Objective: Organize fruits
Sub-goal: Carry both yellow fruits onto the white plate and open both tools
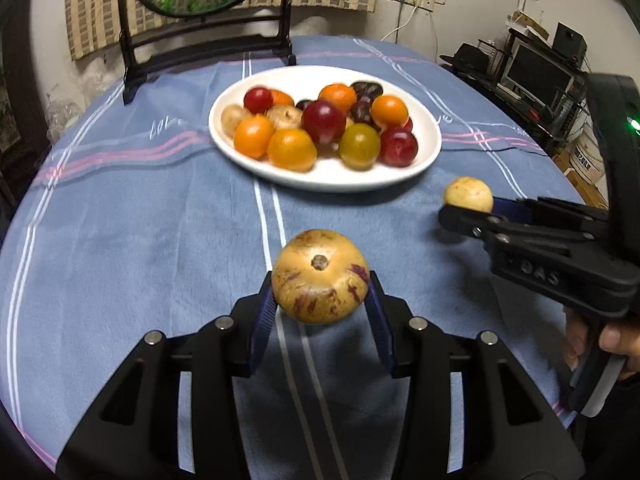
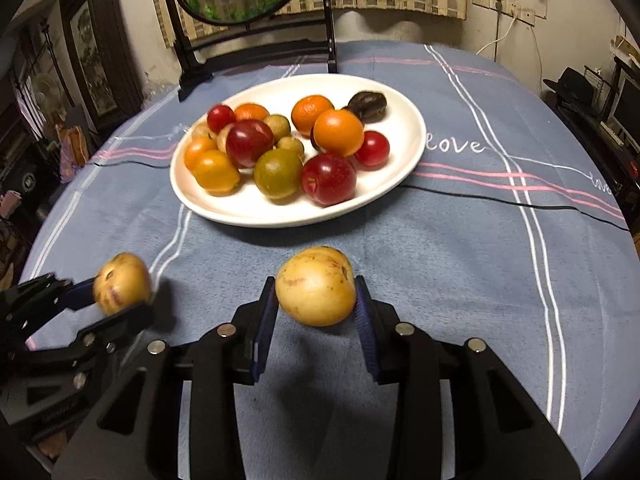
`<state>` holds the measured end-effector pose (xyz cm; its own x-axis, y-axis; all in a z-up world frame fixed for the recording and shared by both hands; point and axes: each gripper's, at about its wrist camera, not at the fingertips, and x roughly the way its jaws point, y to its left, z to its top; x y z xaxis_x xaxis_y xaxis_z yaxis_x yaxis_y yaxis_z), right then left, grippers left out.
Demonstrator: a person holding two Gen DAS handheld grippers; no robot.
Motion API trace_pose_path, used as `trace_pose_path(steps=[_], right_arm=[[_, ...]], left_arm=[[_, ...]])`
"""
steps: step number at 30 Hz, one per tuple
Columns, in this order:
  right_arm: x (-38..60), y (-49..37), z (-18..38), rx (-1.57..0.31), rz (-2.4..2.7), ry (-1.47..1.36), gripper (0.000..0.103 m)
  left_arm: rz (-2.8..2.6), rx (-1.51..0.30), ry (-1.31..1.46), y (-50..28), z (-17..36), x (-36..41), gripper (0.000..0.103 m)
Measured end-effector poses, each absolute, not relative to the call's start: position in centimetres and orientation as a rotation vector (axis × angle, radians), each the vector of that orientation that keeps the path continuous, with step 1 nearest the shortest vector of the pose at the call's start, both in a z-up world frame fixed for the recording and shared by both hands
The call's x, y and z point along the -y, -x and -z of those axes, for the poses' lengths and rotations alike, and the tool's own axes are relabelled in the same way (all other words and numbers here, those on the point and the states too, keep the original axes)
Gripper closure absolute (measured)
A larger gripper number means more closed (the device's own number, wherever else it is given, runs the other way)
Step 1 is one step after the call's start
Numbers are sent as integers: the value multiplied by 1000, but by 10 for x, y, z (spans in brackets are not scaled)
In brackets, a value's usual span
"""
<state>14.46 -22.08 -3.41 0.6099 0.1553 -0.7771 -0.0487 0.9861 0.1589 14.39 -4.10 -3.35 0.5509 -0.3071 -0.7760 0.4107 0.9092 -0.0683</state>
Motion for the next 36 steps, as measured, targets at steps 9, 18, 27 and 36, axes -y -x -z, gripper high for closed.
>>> trace_pose_path(steps=[9, 18, 27, 36], right_arm=[[227, -165, -18, -800, -197, -169, 65], [224, -240, -29, -786, -156, -119, 65], [221, -293, 2, -861, -133, -74, 65], [217, -298, 5, -824, -153, -50, 53]], left_arm=[[448, -755, -145, -187, -24, 60, 59], [391, -788, -100, -278, -27, 80, 59], [339, -880, -79, -341, 0, 89, 59], [366, -815, -98, -342, -5, 101, 39]])
